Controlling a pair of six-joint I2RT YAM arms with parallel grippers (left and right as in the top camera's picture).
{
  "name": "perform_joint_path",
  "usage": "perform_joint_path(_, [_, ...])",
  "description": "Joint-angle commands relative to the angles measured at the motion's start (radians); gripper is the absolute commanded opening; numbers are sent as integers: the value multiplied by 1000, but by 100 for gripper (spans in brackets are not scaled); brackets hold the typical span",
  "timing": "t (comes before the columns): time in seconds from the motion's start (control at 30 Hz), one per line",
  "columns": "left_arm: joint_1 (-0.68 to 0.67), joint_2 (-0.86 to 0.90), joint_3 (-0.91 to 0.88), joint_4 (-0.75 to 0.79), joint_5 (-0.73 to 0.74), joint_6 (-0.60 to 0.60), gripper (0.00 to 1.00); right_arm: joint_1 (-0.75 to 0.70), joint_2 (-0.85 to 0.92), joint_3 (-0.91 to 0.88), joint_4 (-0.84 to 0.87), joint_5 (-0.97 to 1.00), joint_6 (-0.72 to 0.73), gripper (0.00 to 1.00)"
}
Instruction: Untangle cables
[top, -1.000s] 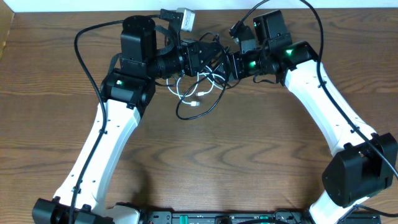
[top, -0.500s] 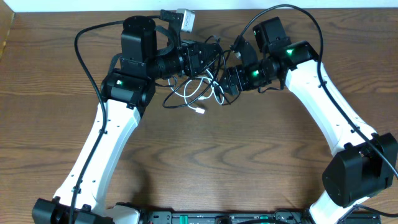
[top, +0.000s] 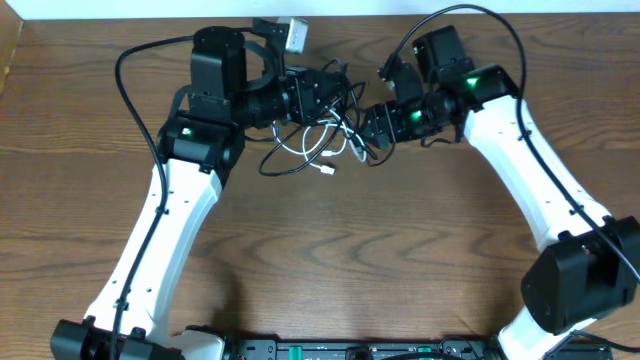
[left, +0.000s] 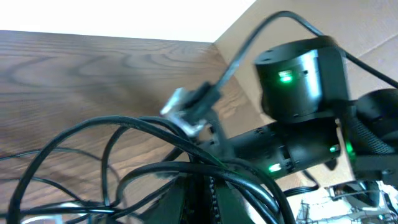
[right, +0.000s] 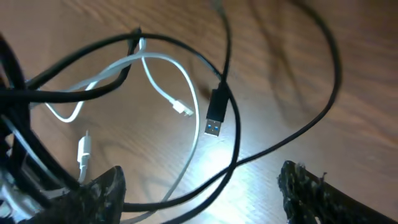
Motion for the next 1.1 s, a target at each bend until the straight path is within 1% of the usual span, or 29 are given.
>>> perform_joint_path(0.0, [19, -28, 45, 2, -1, 24, 8, -22, -63, -7, -35, -28, -179, 77])
perform_joint_path(0.07, [20, -28, 45, 1, -1, 24, 8, -22, -74, -7, -81, -53, -280, 76])
perform_joint_path(0.13, [20, -28, 45, 1, -1, 24, 8, -22, -82, -8, -103, -64, -330, 76])
perform_joint_path(0.23, [20, -28, 45, 2, -1, 24, 8, -18, -90, -8, -143, -152, -469, 76])
perform_joint_path(0.27, [20, -28, 45, 1, -1, 24, 8, -18, -90, -8, -147, -171, -490, 76])
perform_joint_path(0.47, [19, -28, 45, 1, 6, 19, 8, 2, -88, -8, -113, -185, -500, 83])
perform_joint_path(0.63, [19, -28, 45, 2, 37, 5, 8, 11, -80, -8, -69, -92, -500, 84])
perform_joint_path(0.77, [19, -28, 45, 2, 38, -14, 8, 11, -64, -8, -30, -89, -500, 84])
perform_joint_path(0.87, [19, -28, 45, 6, 66, -15, 8, 11, -50, -14, -3, -89, -502, 85])
perform_joint_path(1.07, [19, -28, 45, 9, 67, -23, 8, 11, -30, -84, 94, -105, -515, 82])
